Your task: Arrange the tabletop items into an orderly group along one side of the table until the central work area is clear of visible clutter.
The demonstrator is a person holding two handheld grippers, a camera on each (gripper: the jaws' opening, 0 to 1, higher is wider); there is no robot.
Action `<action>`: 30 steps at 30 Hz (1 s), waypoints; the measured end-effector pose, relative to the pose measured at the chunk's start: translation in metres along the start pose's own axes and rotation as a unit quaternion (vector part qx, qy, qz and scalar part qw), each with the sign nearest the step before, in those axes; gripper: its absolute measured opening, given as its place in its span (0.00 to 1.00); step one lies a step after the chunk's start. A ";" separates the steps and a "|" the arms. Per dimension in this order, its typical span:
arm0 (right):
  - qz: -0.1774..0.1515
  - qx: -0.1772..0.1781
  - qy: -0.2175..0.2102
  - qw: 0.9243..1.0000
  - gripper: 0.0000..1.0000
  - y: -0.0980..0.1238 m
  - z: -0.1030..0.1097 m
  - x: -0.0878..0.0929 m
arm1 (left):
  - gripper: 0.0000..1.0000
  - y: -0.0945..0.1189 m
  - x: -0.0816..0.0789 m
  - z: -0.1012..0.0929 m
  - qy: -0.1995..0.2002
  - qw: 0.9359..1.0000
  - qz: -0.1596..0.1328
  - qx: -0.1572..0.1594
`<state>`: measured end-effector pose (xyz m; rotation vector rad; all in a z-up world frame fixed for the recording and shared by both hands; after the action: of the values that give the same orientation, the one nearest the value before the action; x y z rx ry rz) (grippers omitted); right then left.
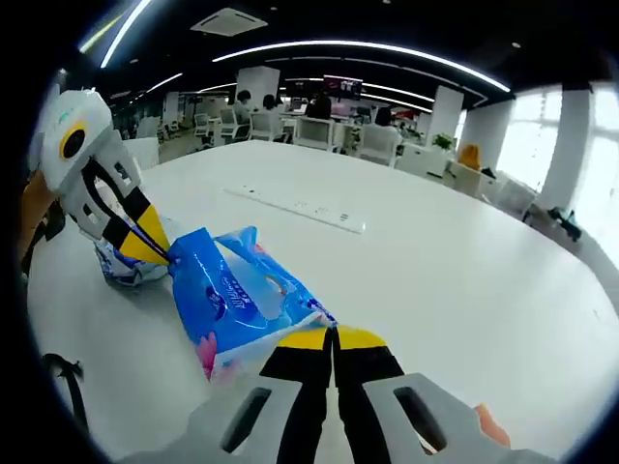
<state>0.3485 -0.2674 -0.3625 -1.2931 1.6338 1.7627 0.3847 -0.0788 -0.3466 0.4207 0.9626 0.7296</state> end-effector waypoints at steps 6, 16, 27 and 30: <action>-0.001 -0.002 0.003 1.000 0.00 -0.005 -0.001 -0.006 | 0.00 -0.001 0.001 -0.004 -0.002 1.000 0.005 -0.002; 0.001 -0.005 0.005 1.000 0.00 -0.015 -0.001 -0.010 | 0.00 0.004 -0.001 -0.007 -0.009 1.000 0.010 -0.013; 0.007 -0.010 0.008 1.000 0.00 -0.022 -0.003 -0.011 | 0.00 0.003 -0.004 -0.012 -0.014 1.000 0.016 -0.013; 0.005 -0.013 0.014 1.000 0.00 -0.026 -0.006 -0.013 | 0.00 0.001 -0.007 -0.012 -0.015 1.000 0.019 -0.014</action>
<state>0.3773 -0.2640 -0.3654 -1.3281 1.6410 1.7852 0.3710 -0.0829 -0.3480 0.4253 0.9169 0.7679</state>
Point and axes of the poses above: the point that each gripper's makers call its tool centre point, and the gripper's own axes: y roughly backward along the fingers, z roughly to its left, x roughly out of its underside, the point moved 7 cm from there along y, roughly backward along the fingers, and after that the axes turned 6 degrees about -x, right-handed, at the moved point
